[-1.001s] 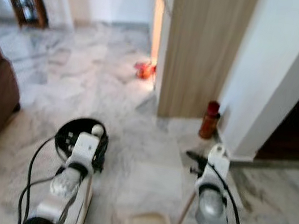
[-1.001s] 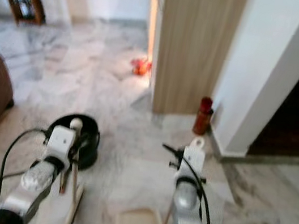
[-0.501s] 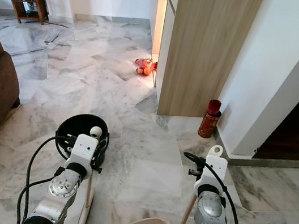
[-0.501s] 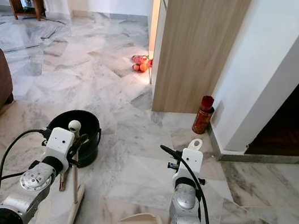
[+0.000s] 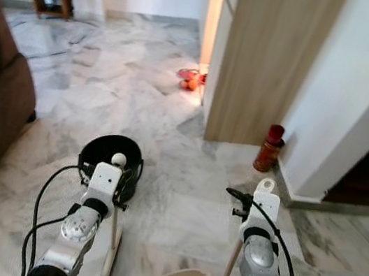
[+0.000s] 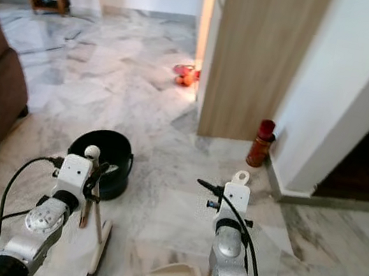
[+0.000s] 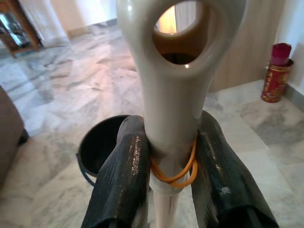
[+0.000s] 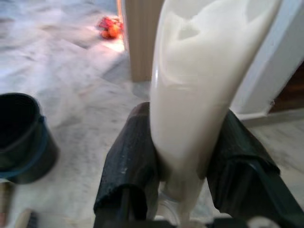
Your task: Sweep floor
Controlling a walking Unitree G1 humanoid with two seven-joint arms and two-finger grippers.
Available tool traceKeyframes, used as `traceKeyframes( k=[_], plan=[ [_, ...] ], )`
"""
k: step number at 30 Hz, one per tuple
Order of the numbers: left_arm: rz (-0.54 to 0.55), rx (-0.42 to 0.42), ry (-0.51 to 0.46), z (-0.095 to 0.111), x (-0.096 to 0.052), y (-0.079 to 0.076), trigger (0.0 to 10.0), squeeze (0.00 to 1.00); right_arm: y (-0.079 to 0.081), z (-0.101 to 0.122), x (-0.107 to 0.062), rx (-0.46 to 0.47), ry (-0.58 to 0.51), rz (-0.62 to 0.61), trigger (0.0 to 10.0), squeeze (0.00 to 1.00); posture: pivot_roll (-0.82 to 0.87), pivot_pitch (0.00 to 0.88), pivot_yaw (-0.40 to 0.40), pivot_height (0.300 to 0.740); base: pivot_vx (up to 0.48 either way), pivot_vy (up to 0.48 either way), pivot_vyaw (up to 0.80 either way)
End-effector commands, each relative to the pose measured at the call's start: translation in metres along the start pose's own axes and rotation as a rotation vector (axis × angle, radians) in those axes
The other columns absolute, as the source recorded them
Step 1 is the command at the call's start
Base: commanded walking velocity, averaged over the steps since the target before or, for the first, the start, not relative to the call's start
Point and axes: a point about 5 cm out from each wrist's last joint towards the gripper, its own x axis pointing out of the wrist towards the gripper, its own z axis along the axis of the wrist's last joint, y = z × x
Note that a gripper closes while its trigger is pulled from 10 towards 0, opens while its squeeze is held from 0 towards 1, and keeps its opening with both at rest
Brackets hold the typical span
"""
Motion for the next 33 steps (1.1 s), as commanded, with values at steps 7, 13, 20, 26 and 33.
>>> traceKeyframes(
  k=[7, 13, 20, 26, 33],
  plan=[
    [0.004, 0.008, -0.014, 0.0018, 0.0006, 0.0030, 10.0, 0.00, -0.0006, 0.0049, 0.0020, 0.010, -0.019, 0.000, 10.0, 0.00, 0.11, 0.000, 0.038, 0.740, 0.000, 0.000, 0.00],
    [0.004, 0.006, -0.015, 0.0014, 0.0005, 0.0025, 10.0, 0.00, -0.0001, 0.0044, 0.0020, 0.001, -0.014, 0.004, 10.0, 0.00, 0.12, 0.000, 0.037, 0.740, 0.000, 0.000, 0.00],
    [0.002, 0.000, -0.018, 0.0015, 0.0005, 0.0021, 10.0, 0.00, 0.0002, 0.0049, 0.0022, -0.002, -0.017, 0.005, 10.0, 0.00, 0.11, 0.000, 0.037, 0.740, -0.131, 0.000, 0.00],
    [0.002, -0.002, -0.022, 0.0021, 0.0006, 0.0018, 10.0, 0.00, 0.0003, 0.0051, 0.0024, -0.003, -0.017, 0.005, 10.0, 0.00, 0.11, 0.000, 0.036, 0.740, -0.312, 0.000, 0.00],
    [0.002, -0.003, -0.029, 0.0034, 0.0009, 0.0018, 10.0, 0.00, 0.0005, 0.0055, 0.0027, -0.006, -0.018, 0.007, 10.0, 0.00, 0.11, 0.000, 0.036, 0.740, -0.273, 0.000, 0.00]
  ],
)
